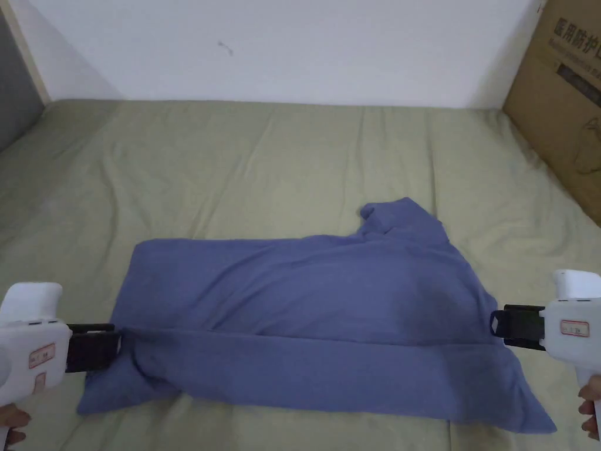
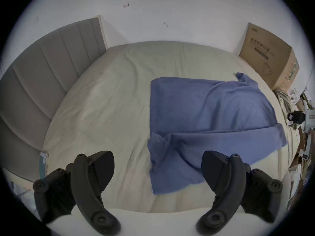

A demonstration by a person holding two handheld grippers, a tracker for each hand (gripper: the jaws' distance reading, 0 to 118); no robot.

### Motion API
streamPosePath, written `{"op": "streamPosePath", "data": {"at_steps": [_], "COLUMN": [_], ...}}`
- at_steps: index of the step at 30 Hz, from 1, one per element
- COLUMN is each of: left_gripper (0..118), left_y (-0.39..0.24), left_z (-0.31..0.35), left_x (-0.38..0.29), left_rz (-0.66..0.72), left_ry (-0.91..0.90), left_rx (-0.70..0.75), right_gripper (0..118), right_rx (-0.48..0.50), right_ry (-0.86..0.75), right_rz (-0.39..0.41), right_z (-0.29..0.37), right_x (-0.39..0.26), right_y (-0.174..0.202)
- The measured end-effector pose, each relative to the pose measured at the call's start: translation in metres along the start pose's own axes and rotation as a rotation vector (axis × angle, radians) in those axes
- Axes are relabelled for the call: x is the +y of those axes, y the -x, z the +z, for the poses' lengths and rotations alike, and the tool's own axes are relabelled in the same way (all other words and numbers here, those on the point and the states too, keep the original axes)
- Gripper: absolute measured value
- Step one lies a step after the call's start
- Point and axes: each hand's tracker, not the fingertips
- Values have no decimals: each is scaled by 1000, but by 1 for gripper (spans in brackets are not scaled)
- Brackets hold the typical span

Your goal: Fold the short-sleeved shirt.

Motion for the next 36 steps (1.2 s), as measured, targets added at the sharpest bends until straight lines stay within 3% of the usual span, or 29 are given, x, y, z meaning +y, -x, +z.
{"op": "streamPosePath", "data": {"at_steps": [1, 2, 4, 5, 8, 10, 15, 16, 17, 18, 19, 20, 24, 26, 27, 28, 29, 30, 32, 33, 36], "left_gripper": [97, 81, 14, 0, 0, 0, 0, 7, 24, 61, 85, 97, 96, 79, 79, 74, 63, 40, 8, 7, 7], "left_y": [-2, -3, -10, -13, -23, -28, -9, -4, -1, 4, 8, 11, 17, 19, 11, 6, 2, -1, -7, -8, -11], "left_z": [8, 15, 27, 27, 23, 22, 12, 8, 5, -1, -8, -12, -41, -63, -66, -60, -54, -49, -46, -48, -46], "left_x": [-7, -13, -32, -41, -67, -80, -84, -81, -78, -75, -72, -69, -65, -68, -71, -69, -66, -64, -64, -65, -65], "left_rz": [10, 19, 33, 34, 28, 24, 99, 117, 130, 142, 159, 173, 187, 186, 127, 119, 102, 61, 38, 43, 48], "left_ry": [-1, -4, -8, 0, 115, 108, 69, 75, 78, 88, 100, 107, 117, 221, 215, 180, 177, 149, 128, 124, 133], "left_rx": [-25, -52, -74, -68, -94, -64, -48, -48, -36, -41, -46, -39, -23, -61, 14, -15, -3, 11, 27, 20, 28], "right_gripper": [67, 58, 3, 0, 0, 0, 0, 0, 0, 0, 0, 0, 0, 0, 0, 0, 0, 0, 0, 5, 53], "right_rx": [5, 16, 35, 38, 91, 50, 98, 94, 88, 84, 80, 75, 77, 106, 101, 88, 77, 70, 65, 73, 107], "right_ry": [1, 0, 0, 6, 111, 123, 137, 134, 133, 133, 132, 129, 127, 145, 152, 157, 158, 159, 165, 165, 163], "right_rz": [5, 13, 22, 21, 34, 61, 4, 4, 5, 5, 2, -1, -30, -75, -95, -103, -104, -107, -131, -147, -202], "right_z": [7, 11, 19, 19, 9, -4, -3, -3, -1, -1, 0, 1, 4, 2, 0, -1, -1, 0, -2, 0, 2], "right_x": [-5, -10, -26, -33, -59, -77, -95, -95, -97, -97, -95, -94, -97, -101, -104, -108, -112, -116, -120, -123, -124], "right_y": [2, 6, 16, 19, 33, 35, 43, 44, 45, 43, 41, 38, 26, 19, 15, 13, 12, 9, 2, 1, -11]}}
